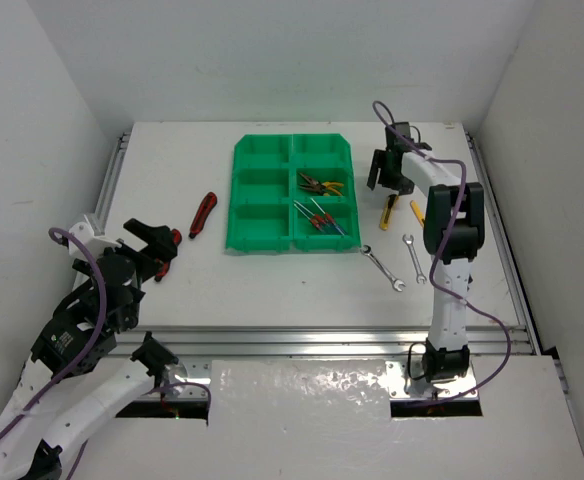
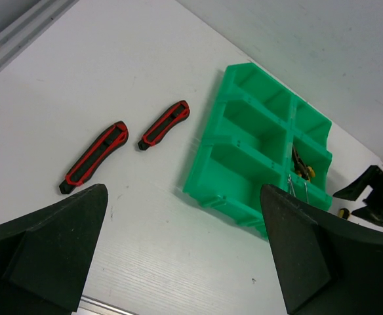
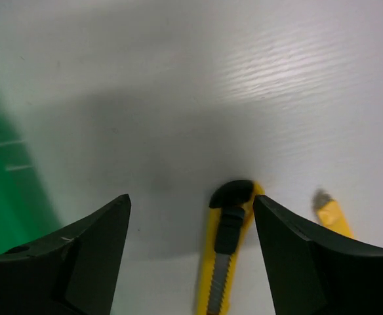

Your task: Sort the tools into containers

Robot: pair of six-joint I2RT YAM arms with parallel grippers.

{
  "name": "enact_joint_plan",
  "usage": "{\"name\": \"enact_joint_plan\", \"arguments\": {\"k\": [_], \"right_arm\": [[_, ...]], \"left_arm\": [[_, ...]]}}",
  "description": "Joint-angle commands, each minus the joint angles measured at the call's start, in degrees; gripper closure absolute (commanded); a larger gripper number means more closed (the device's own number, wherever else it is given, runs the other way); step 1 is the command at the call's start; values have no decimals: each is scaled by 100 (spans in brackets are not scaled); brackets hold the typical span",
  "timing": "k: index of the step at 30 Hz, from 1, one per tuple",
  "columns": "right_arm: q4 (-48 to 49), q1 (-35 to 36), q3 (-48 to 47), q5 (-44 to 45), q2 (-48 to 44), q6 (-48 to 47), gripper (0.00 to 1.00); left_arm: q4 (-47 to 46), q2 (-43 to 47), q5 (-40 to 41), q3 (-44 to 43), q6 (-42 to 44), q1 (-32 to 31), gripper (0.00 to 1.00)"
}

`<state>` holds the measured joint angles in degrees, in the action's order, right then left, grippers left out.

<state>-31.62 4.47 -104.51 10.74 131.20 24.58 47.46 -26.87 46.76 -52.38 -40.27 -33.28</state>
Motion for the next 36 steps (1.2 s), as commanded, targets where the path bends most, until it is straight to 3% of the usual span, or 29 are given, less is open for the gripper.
{"name": "enact_joint_plan", "arguments": {"k": [1, 8, 10, 16, 23, 31, 36], "right_arm": [[-64, 89, -70, -10, 221, 398, 26], [190, 89, 588, 85, 48, 522, 40], [331, 89, 861, 86, -67, 495, 33], [341, 89, 959, 42, -340, 100, 32], [639, 89, 1318, -731, -972, -172, 24], [621, 28, 1634, -696, -1324, -498, 14], [736, 1, 2066, -416, -1360, -1323, 13]], "left_arm": [[-272, -46, -88, 17, 142, 67, 0], [-308, -29, -132, 26, 186, 67, 0], [-325, -20, -141, 26, 186, 67, 0], [-387, -28, -211, 44, 239, 76, 0], [-431, -72, -299, 61, 300, 93, 0], [-475, -108, -361, 70, 336, 102, 0], [-519, -108, -414, 88, 371, 93, 0]]}}
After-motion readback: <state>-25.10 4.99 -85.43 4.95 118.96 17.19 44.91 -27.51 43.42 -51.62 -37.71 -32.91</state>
